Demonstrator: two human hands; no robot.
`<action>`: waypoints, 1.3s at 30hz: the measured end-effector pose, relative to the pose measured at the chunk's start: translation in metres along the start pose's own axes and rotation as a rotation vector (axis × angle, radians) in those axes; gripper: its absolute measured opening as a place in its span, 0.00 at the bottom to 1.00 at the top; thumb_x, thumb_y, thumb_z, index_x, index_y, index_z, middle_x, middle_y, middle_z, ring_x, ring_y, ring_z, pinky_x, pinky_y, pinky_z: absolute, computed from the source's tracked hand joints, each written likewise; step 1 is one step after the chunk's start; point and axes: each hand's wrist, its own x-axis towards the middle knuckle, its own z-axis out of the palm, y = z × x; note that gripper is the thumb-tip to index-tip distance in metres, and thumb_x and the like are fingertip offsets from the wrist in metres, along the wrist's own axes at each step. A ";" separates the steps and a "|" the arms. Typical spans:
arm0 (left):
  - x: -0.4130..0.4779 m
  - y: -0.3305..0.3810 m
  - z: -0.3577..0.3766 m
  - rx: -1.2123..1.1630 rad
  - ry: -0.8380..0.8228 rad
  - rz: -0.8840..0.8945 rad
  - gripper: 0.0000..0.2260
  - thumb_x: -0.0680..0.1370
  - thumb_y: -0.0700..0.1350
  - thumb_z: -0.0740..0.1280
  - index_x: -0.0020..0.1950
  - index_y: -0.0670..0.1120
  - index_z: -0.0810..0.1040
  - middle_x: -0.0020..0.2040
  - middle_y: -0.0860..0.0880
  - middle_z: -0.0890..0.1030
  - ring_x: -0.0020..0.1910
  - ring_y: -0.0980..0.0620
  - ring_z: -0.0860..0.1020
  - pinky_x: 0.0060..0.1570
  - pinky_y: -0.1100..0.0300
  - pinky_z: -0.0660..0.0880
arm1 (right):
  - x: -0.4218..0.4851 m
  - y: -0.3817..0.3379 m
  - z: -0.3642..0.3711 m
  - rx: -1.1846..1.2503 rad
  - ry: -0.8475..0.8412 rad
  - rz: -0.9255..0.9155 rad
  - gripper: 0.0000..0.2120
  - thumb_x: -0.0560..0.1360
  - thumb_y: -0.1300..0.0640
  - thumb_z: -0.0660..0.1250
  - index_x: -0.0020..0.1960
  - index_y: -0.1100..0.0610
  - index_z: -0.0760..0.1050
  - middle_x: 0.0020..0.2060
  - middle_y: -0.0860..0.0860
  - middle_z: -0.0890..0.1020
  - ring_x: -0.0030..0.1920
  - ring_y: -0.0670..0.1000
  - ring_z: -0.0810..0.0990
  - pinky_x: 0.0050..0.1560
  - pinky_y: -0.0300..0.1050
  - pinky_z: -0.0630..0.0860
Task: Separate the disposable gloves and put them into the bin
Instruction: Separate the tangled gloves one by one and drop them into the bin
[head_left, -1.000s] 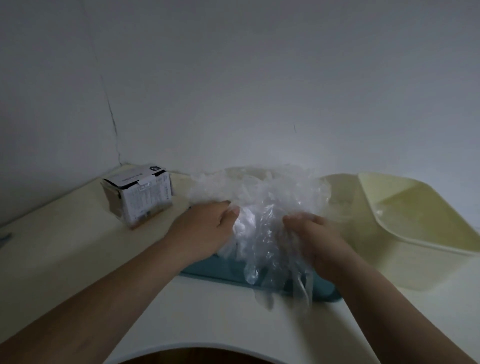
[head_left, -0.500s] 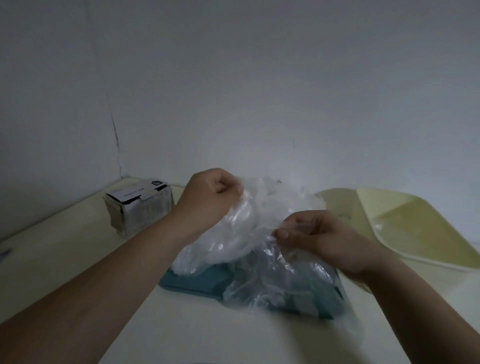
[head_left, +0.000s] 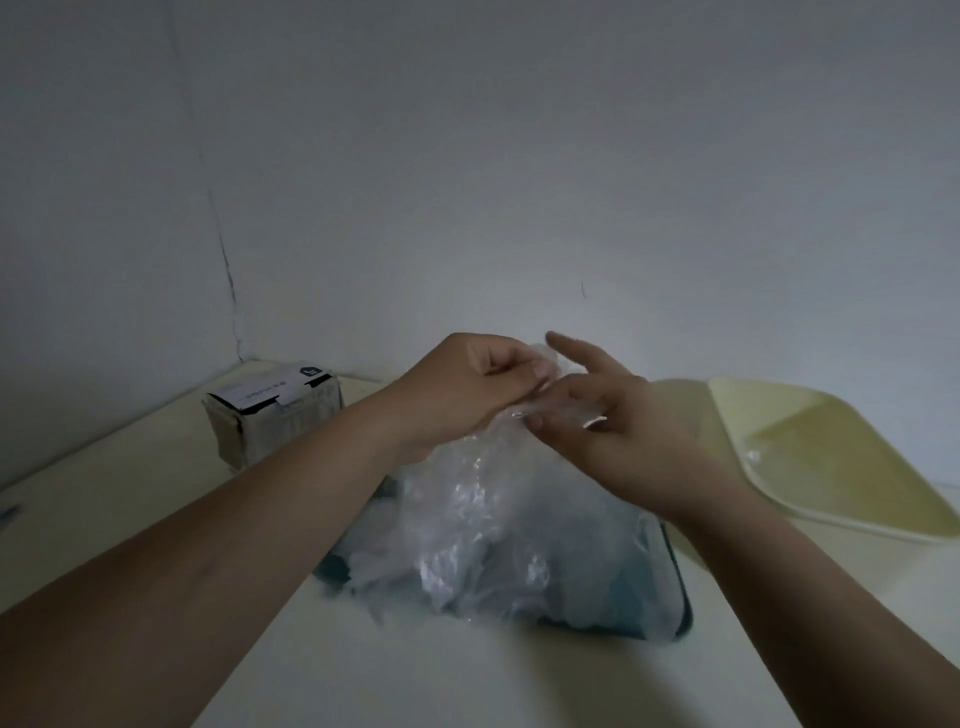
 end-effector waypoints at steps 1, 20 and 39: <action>0.001 0.000 0.001 0.004 0.022 0.011 0.07 0.83 0.52 0.70 0.55 0.53 0.88 0.53 0.44 0.88 0.53 0.33 0.83 0.60 0.40 0.79 | 0.003 0.000 0.001 0.023 -0.001 0.009 0.04 0.77 0.51 0.75 0.50 0.43 0.86 0.66 0.39 0.80 0.59 0.42 0.82 0.58 0.49 0.82; 0.006 -0.015 -0.002 -0.160 0.159 -0.199 0.11 0.76 0.51 0.78 0.43 0.45 0.83 0.35 0.49 0.80 0.33 0.55 0.77 0.36 0.60 0.77 | -0.006 0.041 -0.012 0.518 0.156 0.400 0.11 0.79 0.63 0.71 0.44 0.71 0.80 0.31 0.61 0.79 0.29 0.55 0.76 0.33 0.49 0.75; 0.024 -0.026 0.021 -0.251 0.213 -0.179 0.18 0.72 0.51 0.81 0.38 0.48 0.73 0.34 0.47 0.77 0.31 0.51 0.75 0.31 0.60 0.74 | -0.004 0.008 -0.017 0.024 0.040 0.038 0.07 0.75 0.55 0.77 0.38 0.47 0.86 0.61 0.39 0.81 0.58 0.41 0.81 0.58 0.42 0.77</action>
